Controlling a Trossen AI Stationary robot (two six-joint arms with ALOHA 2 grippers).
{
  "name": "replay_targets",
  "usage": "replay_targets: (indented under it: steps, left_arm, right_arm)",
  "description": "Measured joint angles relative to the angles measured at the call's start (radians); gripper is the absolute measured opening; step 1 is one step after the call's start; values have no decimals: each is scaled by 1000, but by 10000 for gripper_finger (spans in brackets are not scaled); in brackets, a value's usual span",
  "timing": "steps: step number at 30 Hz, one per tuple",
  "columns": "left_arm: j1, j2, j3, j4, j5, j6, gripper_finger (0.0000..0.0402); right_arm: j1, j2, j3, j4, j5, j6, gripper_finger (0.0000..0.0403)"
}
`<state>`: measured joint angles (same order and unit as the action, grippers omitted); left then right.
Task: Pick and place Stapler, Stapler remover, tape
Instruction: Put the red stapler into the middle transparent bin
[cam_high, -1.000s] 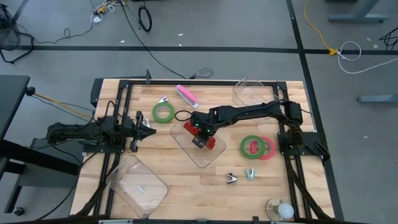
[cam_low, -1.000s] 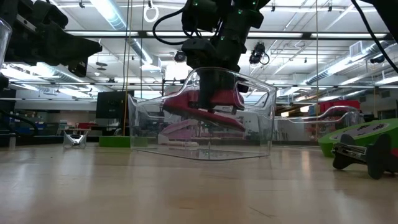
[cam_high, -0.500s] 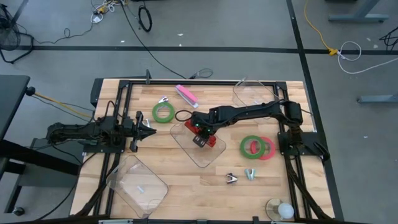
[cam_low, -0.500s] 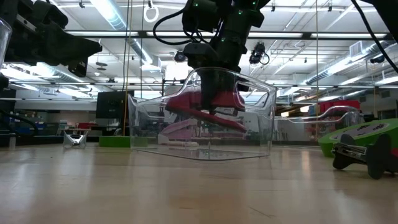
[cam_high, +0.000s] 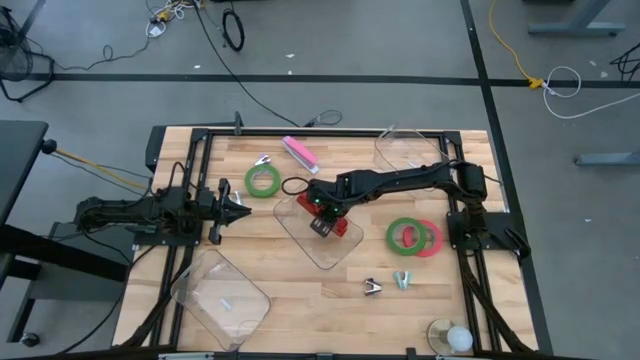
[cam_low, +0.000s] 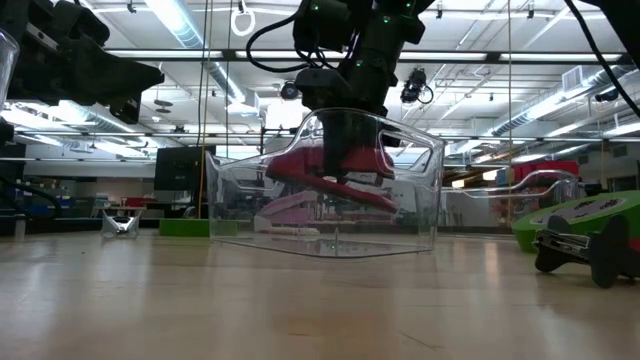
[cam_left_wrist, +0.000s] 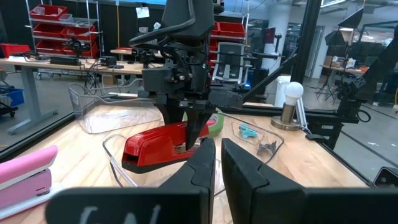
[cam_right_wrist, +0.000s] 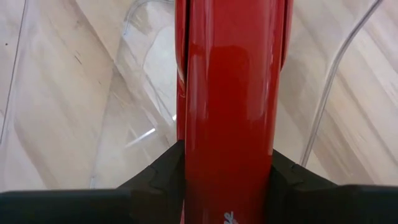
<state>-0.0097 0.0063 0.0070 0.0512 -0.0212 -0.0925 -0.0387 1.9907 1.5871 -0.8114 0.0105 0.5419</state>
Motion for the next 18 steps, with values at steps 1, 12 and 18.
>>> replay_targets:
  steps: [1,12,18]
  left_arm:
    - [0,0,0,0,0,0,30]
    - [0,0,0,0,0,0,30]
    - [0,0,0,0,0,0,30]
  right_arm:
    - [0,0,0,-3,-5,0,142]
    - [20,-1,3,-8,-14,-3,142]
    - [42,-5,82,-87,-56,-4,142]
